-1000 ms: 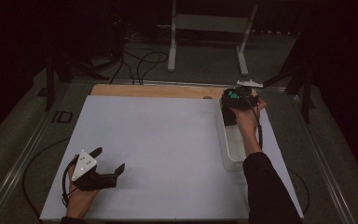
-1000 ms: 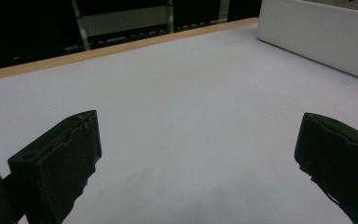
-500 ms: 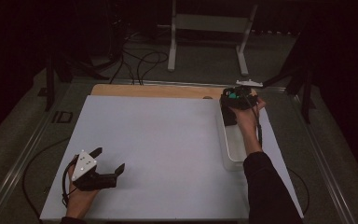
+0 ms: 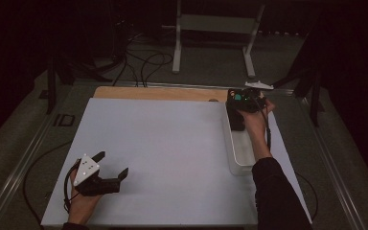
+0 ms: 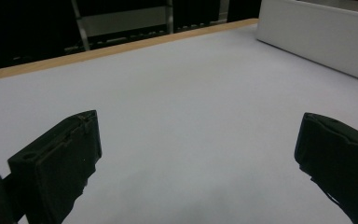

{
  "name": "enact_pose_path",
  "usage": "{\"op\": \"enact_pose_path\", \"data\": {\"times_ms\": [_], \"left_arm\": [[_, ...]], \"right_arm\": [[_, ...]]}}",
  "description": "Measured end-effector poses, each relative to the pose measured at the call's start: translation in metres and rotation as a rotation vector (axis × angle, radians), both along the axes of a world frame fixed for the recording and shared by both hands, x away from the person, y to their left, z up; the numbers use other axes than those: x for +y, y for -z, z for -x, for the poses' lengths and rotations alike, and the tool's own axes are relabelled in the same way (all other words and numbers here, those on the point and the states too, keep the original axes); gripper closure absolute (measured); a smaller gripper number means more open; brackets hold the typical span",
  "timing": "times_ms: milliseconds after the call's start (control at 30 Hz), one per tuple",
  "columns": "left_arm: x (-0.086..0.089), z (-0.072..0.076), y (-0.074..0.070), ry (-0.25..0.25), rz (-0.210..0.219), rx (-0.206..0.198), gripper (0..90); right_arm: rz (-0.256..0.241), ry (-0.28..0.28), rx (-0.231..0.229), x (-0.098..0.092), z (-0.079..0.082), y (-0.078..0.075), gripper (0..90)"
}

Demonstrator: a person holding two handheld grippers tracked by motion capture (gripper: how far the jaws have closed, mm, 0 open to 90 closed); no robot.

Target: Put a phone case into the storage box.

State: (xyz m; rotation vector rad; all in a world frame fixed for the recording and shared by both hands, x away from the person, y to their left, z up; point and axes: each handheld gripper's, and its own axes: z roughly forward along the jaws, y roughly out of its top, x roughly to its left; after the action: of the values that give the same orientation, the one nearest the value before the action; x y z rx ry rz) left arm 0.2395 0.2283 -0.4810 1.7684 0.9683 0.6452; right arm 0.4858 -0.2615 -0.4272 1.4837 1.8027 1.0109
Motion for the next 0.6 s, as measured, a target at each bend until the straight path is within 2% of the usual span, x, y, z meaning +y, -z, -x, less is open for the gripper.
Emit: {"op": "enact_pose_path", "data": {"times_ms": [133, 333, 533, 600], "left_arm": [[0.000, 0.000, 0.000, 0.000, 0.000, 0.000, 1.0], [0.000, 0.000, -0.001, -0.004, -0.001, -0.002, 1.0], [0.000, 0.000, -0.003, -0.003, 0.005, 0.005, 0.9], [0.001, 0.000, -0.004, -0.004, 0.004, 0.002, 0.9]], "right_arm": [[-0.016, -0.012, -0.008, 0.001, 0.007, -0.006, 7.4], [-0.031, -0.061, -0.017, 0.007, 0.024, -0.013, 7.4], [-0.055, -0.101, -0.012, 0.013, 0.042, -0.014, 7.4], [-0.044, -0.125, -0.015, 0.015, 0.050, -0.014, 7.4]]}}
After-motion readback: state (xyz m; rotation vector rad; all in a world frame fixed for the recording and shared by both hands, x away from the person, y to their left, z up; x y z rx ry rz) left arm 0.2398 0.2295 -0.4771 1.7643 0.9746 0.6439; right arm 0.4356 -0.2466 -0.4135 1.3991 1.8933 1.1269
